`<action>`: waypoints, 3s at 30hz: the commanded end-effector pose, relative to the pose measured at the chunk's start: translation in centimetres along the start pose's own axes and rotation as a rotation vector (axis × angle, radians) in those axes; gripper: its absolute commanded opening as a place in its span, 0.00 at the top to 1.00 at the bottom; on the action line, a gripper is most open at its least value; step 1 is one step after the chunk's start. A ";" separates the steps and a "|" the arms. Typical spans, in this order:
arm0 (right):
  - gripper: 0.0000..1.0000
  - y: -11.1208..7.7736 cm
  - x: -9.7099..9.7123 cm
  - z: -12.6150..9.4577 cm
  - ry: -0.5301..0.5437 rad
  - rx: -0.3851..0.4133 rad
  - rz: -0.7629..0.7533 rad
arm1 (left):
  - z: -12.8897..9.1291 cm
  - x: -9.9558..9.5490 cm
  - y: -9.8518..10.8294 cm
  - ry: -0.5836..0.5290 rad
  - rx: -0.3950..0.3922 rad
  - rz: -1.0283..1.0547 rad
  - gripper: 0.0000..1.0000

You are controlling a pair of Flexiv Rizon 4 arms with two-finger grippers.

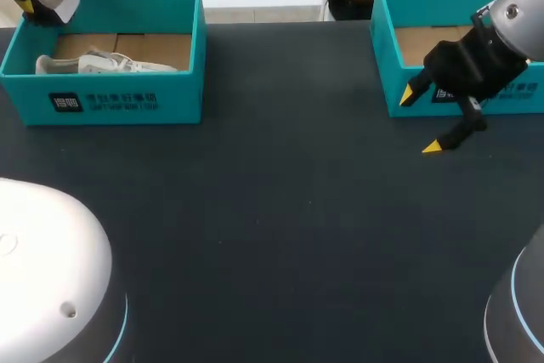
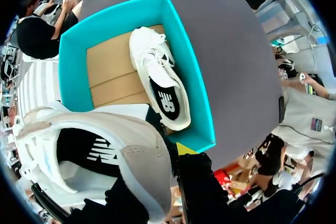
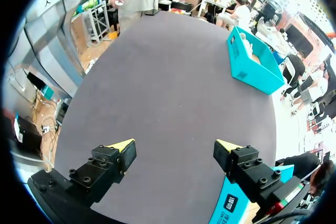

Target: Take the shoe out of the shoebox, open the shoe tongue, remove and reinsert the insole, then place the shoe into the shoebox

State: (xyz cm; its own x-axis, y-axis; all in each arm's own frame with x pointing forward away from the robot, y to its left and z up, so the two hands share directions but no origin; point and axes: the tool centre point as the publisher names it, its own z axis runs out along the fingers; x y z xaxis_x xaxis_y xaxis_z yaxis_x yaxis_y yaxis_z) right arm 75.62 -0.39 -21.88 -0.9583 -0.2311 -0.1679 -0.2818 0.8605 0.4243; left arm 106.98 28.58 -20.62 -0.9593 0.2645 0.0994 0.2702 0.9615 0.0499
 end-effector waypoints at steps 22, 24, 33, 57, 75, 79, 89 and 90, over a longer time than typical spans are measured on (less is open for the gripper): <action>0.00 0.0 -0.1 0.1 0.002 0.003 0.000 | -0.9 -1.3 3.0 -0.003 -0.089 0.725 1.00; 0.00 0.0 -0.1 0.1 0.002 0.003 0.000 | -1.0 -1.9 3.7 -0.041 -0.183 0.920 1.00; 0.00 0.0 -0.1 0.1 0.002 0.003 0.000 | -1.8 -3.6 5.1 0.000 -0.362 1.405 1.00; 0.00 0.0 -0.1 0.1 0.002 0.003 0.000 | -0.6 -3.7 3.7 0.008 -0.337 1.373 1.00; 0.00 0.0 -0.1 0.1 0.002 0.003 0.000 | -0.6 -5.1 4.0 -0.048 -0.313 1.247 1.00; 0.00 0.0 -0.1 0.1 0.002 0.003 0.000 | -0.1 -6.0 4.0 -0.062 -0.329 1.229 1.00; 0.00 0.0 -0.1 0.1 0.002 0.003 0.000 | 2.3 -7.8 4.0 -0.137 -0.360 1.213 1.00; 0.00 0.0 -0.1 0.1 0.002 0.003 0.000 | 2.6 -8.0 3.9 -0.123 -0.365 1.208 1.00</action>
State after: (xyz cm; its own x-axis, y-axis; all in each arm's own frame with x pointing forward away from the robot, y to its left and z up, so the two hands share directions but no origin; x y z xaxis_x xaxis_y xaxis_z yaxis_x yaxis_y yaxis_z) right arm 75.62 -0.39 -21.88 -0.9583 -0.2313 -0.1678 -0.2820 0.8605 0.4243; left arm 115.18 30.31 -22.89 -0.0790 0.9809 0.1779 0.9658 0.0312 0.2573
